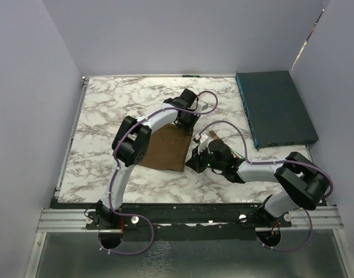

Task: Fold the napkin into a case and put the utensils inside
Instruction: Smooth out the napkin at the center of the board.

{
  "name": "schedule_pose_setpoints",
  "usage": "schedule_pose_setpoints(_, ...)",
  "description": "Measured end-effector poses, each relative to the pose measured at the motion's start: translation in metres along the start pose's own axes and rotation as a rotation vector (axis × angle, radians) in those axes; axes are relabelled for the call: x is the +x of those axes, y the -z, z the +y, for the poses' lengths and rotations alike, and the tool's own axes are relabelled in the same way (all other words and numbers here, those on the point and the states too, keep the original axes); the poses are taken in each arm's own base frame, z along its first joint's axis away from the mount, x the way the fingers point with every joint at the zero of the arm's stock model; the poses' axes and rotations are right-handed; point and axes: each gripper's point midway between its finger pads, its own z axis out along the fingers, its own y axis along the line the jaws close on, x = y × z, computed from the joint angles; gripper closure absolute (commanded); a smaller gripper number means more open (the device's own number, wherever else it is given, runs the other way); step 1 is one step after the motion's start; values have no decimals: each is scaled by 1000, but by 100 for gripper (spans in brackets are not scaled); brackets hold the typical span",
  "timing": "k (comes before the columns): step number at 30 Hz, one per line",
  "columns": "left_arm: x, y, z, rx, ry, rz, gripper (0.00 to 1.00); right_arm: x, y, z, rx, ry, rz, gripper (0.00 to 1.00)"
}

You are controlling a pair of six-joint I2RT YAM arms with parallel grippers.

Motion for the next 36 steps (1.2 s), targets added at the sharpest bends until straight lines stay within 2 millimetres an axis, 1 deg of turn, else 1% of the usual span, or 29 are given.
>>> schedule_pose_setpoints(3, 0, 0, 0, 0, 0, 0, 100, -17, 7, 5, -10, 9, -50, 99)
schedule_pose_setpoints(7, 0, 0, 0, 0, 1, 0, 100, -29, 12, 10, -28, 17, -81, 99)
schedule_pose_setpoints(9, 0, 0, 0, 0, 0, 0, 100, -34, 11, 16, -52, 21, -83, 99)
schedule_pose_setpoints(11, 0, 0, 0, 0, 0, 0, 100, -45, 5, 23, -85, 29, -85, 99)
schedule_pose_setpoints(14, 0, 0, 0, 0, 1, 0, 100, -61, -12, 36, -141, 54, -84, 99)
schedule_pose_setpoints(16, 0, 0, 0, 1, 1, 0, 100, -61, -22, 40, -164, 62, -63, 99)
schedule_pose_setpoints(17, 0, -1, 0, 2, 2, 0, 100, -58, -25, 40, -171, 63, -48, 99)
schedule_pose_setpoints(19, 0, -1, 0, 3, 2, 0, 100, -45, -27, 38, -168, 54, -11, 99)
schedule_pose_setpoints(23, 0, 0, 1, 3, 4, 0, 100, -10, -20, 30, -150, 27, 62, 99)
schedule_pose_setpoints(25, 0, -1, 1, 2, 5, 0, 100, 12, -14, 25, -136, 4, 110, 99)
schedule_pose_setpoints(27, 0, -1, 2, 2, 5, 0, 100, 27, -10, 19, -121, -18, 140, 99)
schedule_pose_setpoints(28, 0, -1, 2, 2, 5, 0, 100, 32, -8, 17, -117, -32, 143, 99)
schedule_pose_setpoints(31, 0, -1, 2, 2, 5, 0, 100, 33, -4, 16, -115, -51, 132, 99)
schedule_pose_setpoints(32, 0, -1, 2, 2, 4, 0, 98, 33, -4, 16, -114, -57, 129, 99)
schedule_pose_setpoints(33, 0, -1, 2, 2, 4, 0, 96, 33, -4, 15, -113, -62, 129, 99)
schedule_pose_setpoints(36, 0, -1, 2, 2, 4, 0, 84, 33, -5, 15, -117, -75, 127, 99)
